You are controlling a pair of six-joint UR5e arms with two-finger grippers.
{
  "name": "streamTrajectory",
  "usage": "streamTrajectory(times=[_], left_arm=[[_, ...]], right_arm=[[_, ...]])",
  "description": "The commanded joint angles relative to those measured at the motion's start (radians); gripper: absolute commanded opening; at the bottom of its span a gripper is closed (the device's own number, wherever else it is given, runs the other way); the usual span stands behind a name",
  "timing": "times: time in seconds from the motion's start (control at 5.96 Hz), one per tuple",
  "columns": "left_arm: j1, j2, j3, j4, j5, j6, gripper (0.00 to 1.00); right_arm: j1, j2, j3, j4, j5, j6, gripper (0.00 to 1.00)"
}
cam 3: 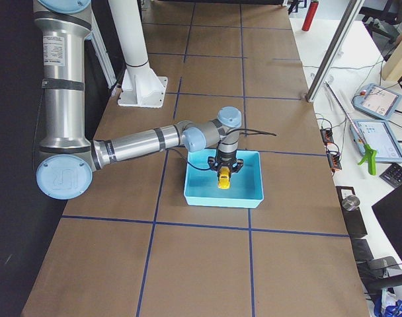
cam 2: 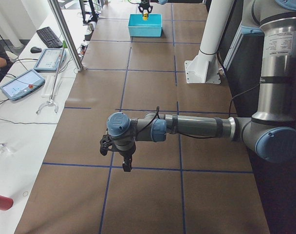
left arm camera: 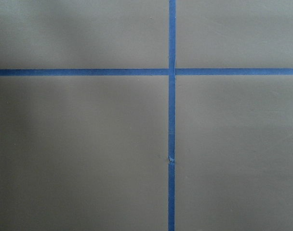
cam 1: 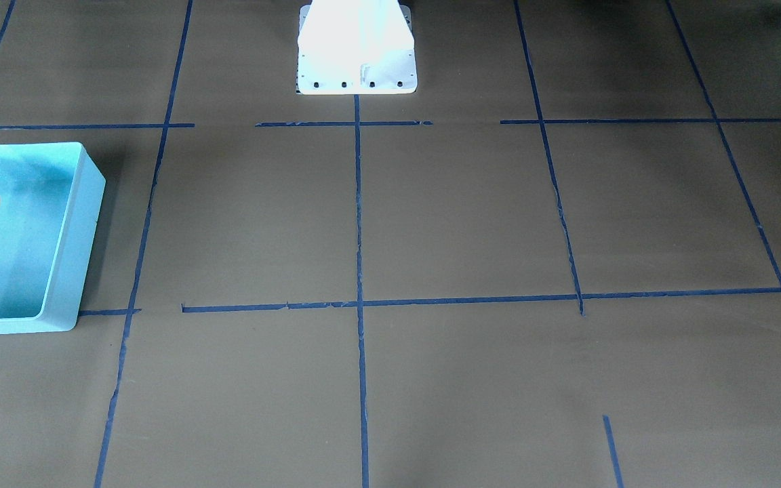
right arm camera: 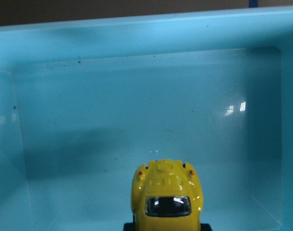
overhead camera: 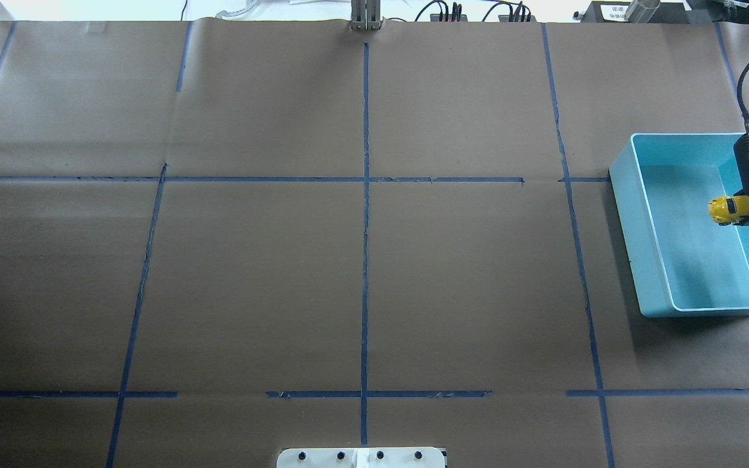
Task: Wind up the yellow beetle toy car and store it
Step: 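Lower the car into the blue bin and open the right gripper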
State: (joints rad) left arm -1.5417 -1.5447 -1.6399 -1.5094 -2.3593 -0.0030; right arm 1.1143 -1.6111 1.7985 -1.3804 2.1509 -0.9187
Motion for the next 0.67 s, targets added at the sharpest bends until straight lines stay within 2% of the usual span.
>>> streamTrajectory(times=[0.0, 0.34, 0.5], left_arm=[[-0.002, 0.0, 0.0, 0.0, 0.0, 0.0, 1.0], [-0.002, 0.0, 0.0, 0.0, 0.0, 0.0, 1.0], [-0.002, 0.0, 0.0, 0.0, 0.0, 0.001, 1.0]], right_arm=[[-0.072, -0.003, -0.053, 0.089, -0.008, 0.043, 0.0], [-0.148, 0.002, -0.083, 0.156, -0.017, 0.122, 0.0], [-0.148, 0.0, -0.085, 0.156, -0.016, 0.123, 0.0]])
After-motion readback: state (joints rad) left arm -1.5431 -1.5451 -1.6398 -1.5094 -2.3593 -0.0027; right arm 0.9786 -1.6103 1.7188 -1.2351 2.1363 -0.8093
